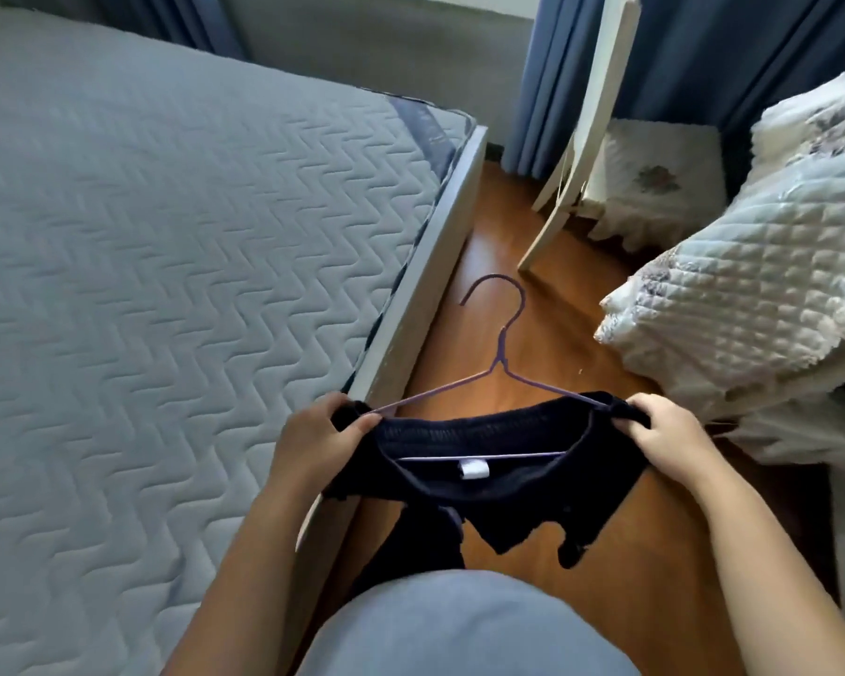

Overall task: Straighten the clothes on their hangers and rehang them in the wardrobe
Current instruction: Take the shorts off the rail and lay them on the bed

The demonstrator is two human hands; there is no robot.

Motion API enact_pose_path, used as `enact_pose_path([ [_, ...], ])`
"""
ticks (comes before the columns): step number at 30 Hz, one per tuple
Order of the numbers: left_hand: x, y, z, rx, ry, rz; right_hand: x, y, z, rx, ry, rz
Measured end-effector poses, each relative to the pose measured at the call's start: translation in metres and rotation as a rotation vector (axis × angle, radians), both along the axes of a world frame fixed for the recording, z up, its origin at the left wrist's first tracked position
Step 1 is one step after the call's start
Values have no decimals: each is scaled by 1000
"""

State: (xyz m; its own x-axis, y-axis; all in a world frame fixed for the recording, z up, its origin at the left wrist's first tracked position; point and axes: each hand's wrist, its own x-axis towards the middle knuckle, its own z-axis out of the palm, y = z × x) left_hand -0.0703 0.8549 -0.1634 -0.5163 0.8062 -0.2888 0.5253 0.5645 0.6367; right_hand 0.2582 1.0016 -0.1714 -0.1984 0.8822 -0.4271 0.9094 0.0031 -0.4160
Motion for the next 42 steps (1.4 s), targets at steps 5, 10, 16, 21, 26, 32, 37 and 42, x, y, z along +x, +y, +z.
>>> enact_pose_path([
  [5, -52, 99, 13, 1, 40, -43, -45, 78, 9, 19, 19, -38],
  [10, -75, 176, 7, -20, 0, -80, -59, 143, 0, 21, 57, -118],
  [16, -82, 265, -11, -46, -15, -34, -78, 257, -12, 72, 58, -35],
  [21, -90, 368, -10, 0, -8, 133, -104, 395, -19, 101, 105, 80],
  [26, -92, 462, 6, 38, 2, 285, -136, 531, 6, 149, 79, 250],
  [32, -103, 528, 8, 13, 11, 429, -193, 645, 17, 119, 60, 424],
  [37, -125, 571, -8, -26, 0, 554, -256, 719, 1, 102, 40, 556],
  [42, -156, 639, -32, -46, -29, 620, -310, 800, -19, 56, -25, 631],
])
